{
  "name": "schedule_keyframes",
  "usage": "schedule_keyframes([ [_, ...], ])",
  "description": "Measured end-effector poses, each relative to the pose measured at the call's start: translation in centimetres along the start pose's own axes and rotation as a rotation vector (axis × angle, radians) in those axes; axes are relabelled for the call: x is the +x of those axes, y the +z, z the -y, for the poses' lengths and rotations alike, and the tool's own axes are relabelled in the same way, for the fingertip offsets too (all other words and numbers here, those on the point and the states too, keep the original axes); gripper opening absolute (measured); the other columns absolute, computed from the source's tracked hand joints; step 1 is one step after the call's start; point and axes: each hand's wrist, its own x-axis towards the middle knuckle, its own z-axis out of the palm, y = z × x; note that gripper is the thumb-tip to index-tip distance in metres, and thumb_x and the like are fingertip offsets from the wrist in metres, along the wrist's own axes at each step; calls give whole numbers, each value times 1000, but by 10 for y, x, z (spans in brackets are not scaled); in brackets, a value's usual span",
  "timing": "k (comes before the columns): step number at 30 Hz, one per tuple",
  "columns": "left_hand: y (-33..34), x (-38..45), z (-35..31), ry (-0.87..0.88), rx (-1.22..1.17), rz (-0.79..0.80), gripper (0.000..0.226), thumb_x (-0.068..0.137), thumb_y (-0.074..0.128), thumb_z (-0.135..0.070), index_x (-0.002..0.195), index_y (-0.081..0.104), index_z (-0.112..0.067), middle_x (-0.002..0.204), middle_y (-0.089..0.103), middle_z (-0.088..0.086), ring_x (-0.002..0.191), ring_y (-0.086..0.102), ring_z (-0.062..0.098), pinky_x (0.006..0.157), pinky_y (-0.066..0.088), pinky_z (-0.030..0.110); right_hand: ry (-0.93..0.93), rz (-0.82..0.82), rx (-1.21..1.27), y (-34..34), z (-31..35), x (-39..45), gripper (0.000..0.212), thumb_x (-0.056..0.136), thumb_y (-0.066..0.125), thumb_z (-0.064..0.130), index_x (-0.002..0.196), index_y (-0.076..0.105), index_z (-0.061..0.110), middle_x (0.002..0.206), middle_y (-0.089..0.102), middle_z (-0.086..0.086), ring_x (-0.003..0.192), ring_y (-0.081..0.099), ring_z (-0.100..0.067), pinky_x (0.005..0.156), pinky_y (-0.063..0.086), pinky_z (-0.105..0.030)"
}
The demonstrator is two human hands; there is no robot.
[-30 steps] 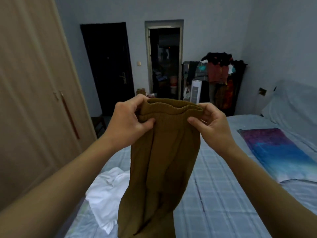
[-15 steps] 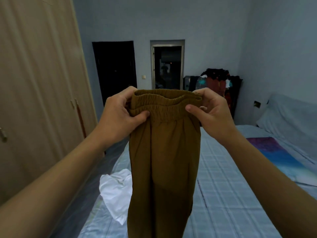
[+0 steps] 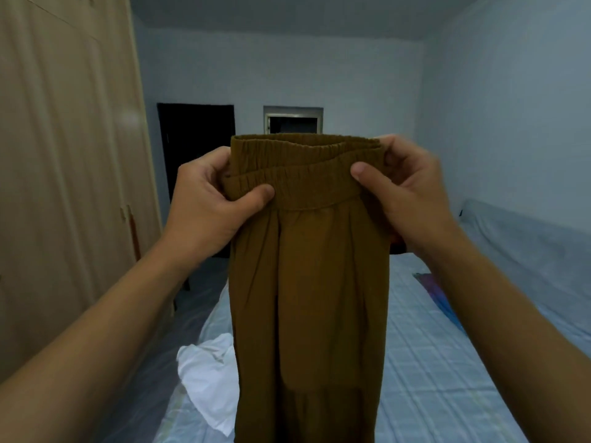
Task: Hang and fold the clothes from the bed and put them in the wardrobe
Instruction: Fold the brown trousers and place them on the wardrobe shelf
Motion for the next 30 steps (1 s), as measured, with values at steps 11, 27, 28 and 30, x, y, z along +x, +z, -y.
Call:
schedule_keyframes([
  [11, 9, -6, 23, -142, -109, -4, 34, 82, 73, -7, 115, 64, -5, 107, 73, 6, 98, 72, 14, 77, 59, 25, 168, -68, 40, 7, -26, -9, 20, 92, 65, 8, 111, 63, 1, 107, 72, -13, 101, 70, -24, 86, 58, -33],
  [27, 104, 59, 292, -411, -15, 49, 28, 85, 75, -10, 110, 66, -18, 105, 72, -1, 99, 70, 11, 81, 60, 32, 462, -129, -34, -21, -303, 40, 11, 92, 66, 7, 103, 66, 8, 99, 72, -8, 91, 71, -15, 76, 58, -25],
  [28, 112, 66, 317, -430, 10, 65, 28, 84, 75, -11, 109, 66, -20, 105, 72, -2, 98, 70, 10, 81, 61, 33, 495, -130, -34, -24, -330, 44, 12, 92, 65, 6, 104, 66, 6, 99, 72, -8, 90, 71, -15, 76, 58, -25],
  [30, 129, 79, 366, -477, 53, 76, 29, 84, 76, -12, 109, 66, -20, 104, 72, -3, 97, 70, 9, 82, 61, 35, 548, -125, -46, -29, -383, 54, 12, 92, 65, 6, 104, 66, 5, 100, 72, -10, 93, 71, -18, 78, 60, -29],
])
